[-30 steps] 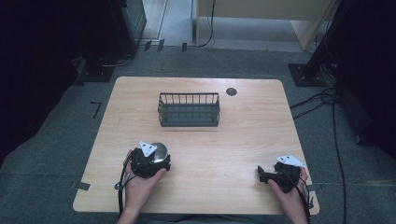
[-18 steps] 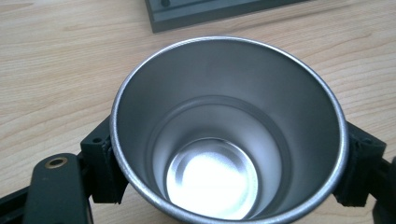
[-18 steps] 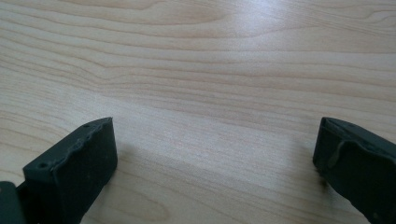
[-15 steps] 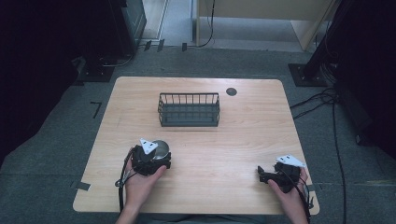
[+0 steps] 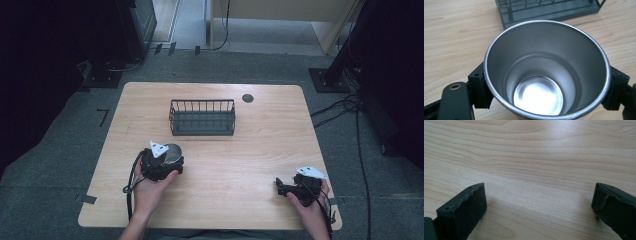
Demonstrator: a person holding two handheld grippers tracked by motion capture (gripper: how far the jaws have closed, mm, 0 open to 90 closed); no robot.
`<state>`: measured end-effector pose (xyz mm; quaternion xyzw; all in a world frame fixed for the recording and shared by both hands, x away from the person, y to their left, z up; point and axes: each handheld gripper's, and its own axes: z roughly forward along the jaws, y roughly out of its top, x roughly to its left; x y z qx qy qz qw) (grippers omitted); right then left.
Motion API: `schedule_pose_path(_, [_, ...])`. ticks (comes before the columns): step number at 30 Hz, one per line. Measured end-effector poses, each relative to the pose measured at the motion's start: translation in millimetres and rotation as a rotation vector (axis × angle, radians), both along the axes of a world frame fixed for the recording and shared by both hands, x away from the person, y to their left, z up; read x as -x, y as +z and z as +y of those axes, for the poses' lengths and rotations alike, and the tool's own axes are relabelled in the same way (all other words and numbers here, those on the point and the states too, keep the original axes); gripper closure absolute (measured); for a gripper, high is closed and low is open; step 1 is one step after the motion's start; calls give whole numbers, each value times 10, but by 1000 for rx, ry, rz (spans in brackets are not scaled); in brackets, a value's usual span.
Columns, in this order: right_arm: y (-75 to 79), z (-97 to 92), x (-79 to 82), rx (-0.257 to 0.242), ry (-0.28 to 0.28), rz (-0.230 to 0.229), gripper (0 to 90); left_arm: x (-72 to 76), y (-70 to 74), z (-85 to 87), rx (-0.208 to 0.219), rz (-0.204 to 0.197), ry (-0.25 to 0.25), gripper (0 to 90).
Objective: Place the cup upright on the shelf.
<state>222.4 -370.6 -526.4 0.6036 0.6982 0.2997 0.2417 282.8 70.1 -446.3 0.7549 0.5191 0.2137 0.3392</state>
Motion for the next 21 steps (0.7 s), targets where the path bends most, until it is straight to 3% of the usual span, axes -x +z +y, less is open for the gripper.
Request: schedule_pose_path(21, [0,0,0,0,0,0,0,-273,272,-38,7,-18,-10,191])
